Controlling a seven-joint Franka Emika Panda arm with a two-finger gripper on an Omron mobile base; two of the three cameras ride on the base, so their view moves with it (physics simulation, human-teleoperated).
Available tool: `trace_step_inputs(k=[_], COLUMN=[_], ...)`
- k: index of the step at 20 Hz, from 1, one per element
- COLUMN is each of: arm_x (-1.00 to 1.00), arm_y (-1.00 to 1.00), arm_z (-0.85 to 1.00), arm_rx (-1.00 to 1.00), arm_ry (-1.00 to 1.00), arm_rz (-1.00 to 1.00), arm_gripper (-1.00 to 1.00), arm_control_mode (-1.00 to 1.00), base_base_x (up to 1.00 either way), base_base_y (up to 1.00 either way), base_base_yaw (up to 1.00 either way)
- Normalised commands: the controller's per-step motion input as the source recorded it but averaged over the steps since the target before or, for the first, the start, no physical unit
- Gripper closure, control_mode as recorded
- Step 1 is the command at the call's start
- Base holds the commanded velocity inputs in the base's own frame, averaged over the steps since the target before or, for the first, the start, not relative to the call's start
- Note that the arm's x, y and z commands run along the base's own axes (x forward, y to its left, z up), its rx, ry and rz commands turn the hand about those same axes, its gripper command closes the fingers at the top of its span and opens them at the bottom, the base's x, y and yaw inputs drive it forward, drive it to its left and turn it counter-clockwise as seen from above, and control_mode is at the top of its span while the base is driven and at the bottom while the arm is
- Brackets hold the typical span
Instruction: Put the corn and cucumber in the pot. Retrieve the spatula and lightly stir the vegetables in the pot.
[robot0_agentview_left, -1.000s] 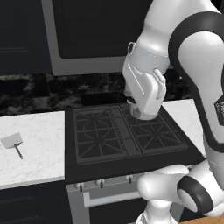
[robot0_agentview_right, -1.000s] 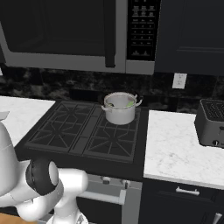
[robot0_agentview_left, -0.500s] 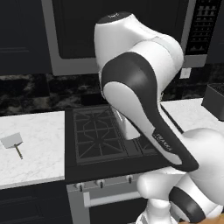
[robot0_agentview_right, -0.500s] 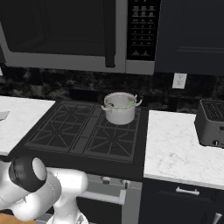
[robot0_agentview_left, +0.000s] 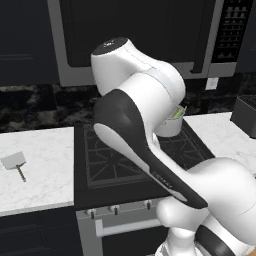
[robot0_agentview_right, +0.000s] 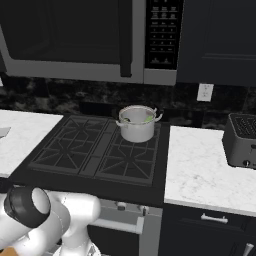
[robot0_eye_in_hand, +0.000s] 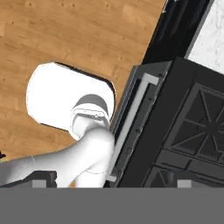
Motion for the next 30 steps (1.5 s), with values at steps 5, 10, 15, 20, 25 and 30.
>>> trace_step_inputs(k=[5, 10, 15, 20, 25, 30], arm_x=[0.17, 0.28, 0.2, 0.12, 0.2, 0.47], arm_y=[0.04, 0.38, 0.7, 0.85, 0.56, 0.29], arm_z=[-0.19, -0.24, -0.19, -0.2, -0.32, -0.48], arm_rx=[-0.08, -0.03, 0.0, 0.0, 0.0, -0.06], arm_ry=[0.01, 0.04, 0.03, 0.0, 0.0, 0.0], arm_rz=[0.3, 0.57, 0.63, 0.46, 0.21, 0.02], arm_gripper=[-1.0, -1.0, -1.0, -1.0, -1.0, -1.0], arm_control_mode=[-1.0, -1.0, -1.0, -1.0, -1.0, -1.0], base_base_x=[0.0, 0.0, 0.0, 0.0, 0.0, 0.0], base_base_y=[0.0, 0.0, 0.0, 0.0, 0.0, 0.0], base_base_yaw=[0.0, 0.0, 0.0, 0.0, 0.0, 0.0])
